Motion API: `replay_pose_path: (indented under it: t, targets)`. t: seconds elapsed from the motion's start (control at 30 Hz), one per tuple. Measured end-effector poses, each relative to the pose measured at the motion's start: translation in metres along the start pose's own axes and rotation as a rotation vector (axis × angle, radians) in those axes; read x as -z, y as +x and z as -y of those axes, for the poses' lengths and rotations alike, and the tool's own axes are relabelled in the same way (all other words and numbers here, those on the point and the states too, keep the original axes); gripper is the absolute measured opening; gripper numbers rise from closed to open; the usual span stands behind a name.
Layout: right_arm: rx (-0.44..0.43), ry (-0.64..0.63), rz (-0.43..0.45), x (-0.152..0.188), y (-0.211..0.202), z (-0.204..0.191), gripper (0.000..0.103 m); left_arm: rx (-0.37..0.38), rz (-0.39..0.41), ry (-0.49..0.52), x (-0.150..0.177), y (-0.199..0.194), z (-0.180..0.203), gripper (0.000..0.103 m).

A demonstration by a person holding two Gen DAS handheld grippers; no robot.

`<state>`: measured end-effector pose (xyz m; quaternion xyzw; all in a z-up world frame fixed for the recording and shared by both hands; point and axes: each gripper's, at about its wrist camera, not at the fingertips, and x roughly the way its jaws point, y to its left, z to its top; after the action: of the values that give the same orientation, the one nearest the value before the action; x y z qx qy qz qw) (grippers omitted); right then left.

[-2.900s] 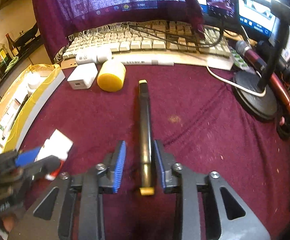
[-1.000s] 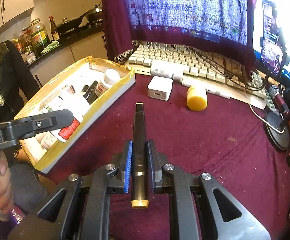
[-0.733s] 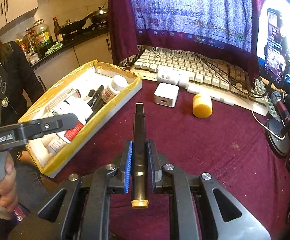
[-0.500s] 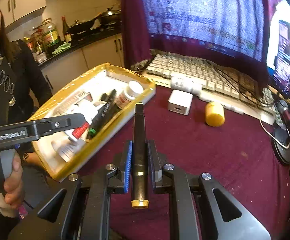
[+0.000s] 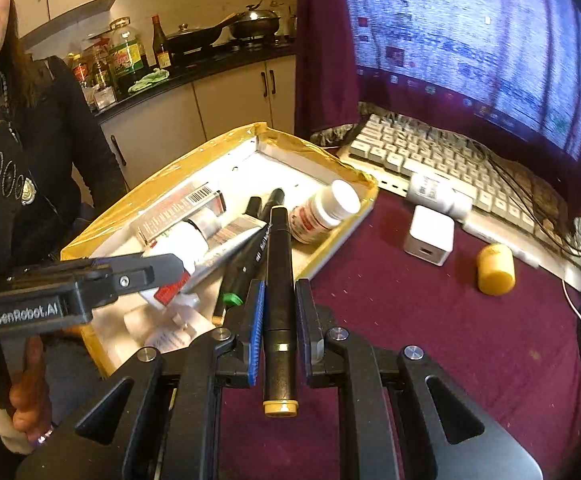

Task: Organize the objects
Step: 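Carry pill bottle in left gripper while right gripper carries marker over tray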

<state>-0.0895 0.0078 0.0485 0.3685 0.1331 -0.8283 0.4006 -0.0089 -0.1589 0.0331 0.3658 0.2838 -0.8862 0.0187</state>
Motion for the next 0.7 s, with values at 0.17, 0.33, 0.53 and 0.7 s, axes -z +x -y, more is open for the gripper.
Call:
replay_pose_path:
  t: [0.17, 0.33, 0.53, 0.7]
  targets:
    - [-0.001, -0.015, -0.022, -0.006, 0.018, -0.007, 0.013, -0.018, -0.019, -0.004, 0.001, 0.007, -0.005, 0.030]
    - [0.006, -0.015, -0.037, -0.012, 0.033, -0.009, 0.013, -0.067, -0.019, 0.006, -0.001, 0.010, -0.008, 0.030]
    - [0.011, -0.017, -0.049, -0.020, 0.048, -0.012, 0.013, -0.082, -0.016, 0.026, -0.005, 0.015, -0.005, 0.030]
    - [-0.008, 0.039, -0.051, -0.018, 0.056, -0.006, 0.013, -0.076, -0.024, 0.028, -0.005, 0.021, -0.003, 0.030]
